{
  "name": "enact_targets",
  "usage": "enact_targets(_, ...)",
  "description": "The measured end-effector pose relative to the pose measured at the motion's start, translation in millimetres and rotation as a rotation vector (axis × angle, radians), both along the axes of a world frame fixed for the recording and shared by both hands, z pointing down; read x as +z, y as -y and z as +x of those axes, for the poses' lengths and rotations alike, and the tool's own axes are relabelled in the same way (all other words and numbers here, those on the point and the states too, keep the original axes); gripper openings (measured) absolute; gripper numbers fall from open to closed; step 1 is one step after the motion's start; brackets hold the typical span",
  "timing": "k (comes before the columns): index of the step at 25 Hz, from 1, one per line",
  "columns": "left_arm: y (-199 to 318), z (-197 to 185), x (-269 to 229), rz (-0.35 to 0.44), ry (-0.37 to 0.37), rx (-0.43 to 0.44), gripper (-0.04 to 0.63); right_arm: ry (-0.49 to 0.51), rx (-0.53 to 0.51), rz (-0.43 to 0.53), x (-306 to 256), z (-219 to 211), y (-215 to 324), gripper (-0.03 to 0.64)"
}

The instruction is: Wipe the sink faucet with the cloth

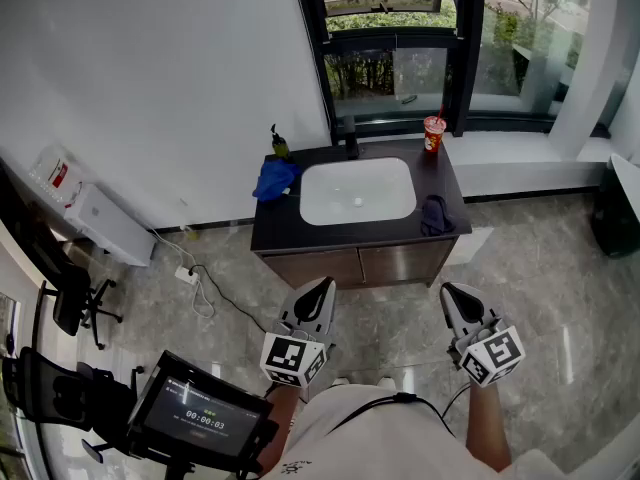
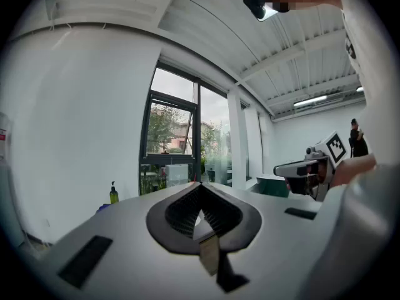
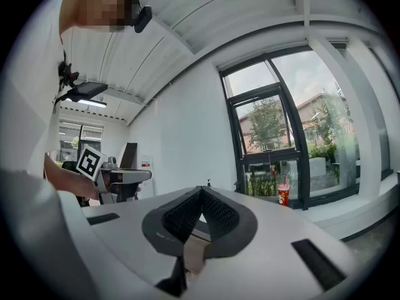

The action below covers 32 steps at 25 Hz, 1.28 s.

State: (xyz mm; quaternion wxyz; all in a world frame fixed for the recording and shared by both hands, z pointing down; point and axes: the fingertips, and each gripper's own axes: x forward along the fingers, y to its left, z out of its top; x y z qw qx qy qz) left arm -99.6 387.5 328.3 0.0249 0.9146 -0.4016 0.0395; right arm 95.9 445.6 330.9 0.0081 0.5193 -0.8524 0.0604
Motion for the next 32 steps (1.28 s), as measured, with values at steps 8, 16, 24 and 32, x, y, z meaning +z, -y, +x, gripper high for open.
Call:
enact_targets(8, -5, 25, 14, -0.029, 0.008, -0.022, -0.006, 0.004, -0.061, -0.022, 16, 19, 4, 0.006)
enact_targets(16, 25, 36, 19, -0.041, 0.02, -0.008, -0.006, 0.012, -0.054, -0.045, 28, 30, 33, 0.005)
enact_targets(24, 101, 34, 27, -0.029, 0.001, 0.015, -0.006, -0.025, -0.045, -0.057, 29, 15, 100, 0.006)
enact_targets(32, 204, 13, 20, -0.018, 0.003, 0.071, -0.006, -0.07, 0.003, -0.029, 3, -6, 197, 0.006)
